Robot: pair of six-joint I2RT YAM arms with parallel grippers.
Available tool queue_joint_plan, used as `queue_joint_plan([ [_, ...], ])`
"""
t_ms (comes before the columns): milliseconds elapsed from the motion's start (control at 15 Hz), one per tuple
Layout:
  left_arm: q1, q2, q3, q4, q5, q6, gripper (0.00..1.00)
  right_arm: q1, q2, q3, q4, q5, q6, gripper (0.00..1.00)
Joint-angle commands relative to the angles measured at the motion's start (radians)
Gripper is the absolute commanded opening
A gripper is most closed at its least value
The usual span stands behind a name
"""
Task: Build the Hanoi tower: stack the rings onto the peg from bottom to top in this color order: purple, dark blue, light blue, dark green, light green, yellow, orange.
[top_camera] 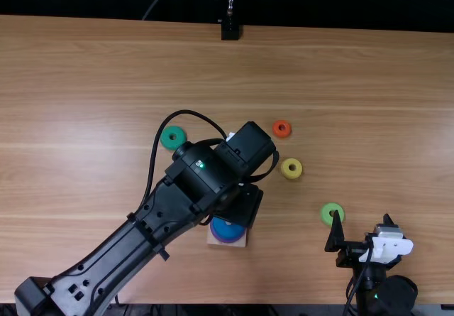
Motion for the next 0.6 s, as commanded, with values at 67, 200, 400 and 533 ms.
queue_joint_plan([
  [67, -0.021, 0.016, 0.036, 0.000, 0.004, -0.010, 0.00, 0.008, -0.013, -0.063, -0.060, 0.031, 0.005, 1.00],
  [200, -0.021, 0.016, 0.034, 0.000, 0.004, -0.010, 0.00, 0.008, -0.013, -0.063, -0.060, 0.029, 0.005, 1.00],
  [400, -0.019, 0.015, 0.023, -0.002, 0.004, -0.008, 0.00, 0.008, -0.013, -0.063, -0.060, 0.029, 0.005, 1.00],
  [533, -0.016, 0.015, 0.000, -0.002, 0.004, -0.008, 0.00, 0.008, -0.013, -0.063, -0.060, 0.031, 0.005, 1.00],
])
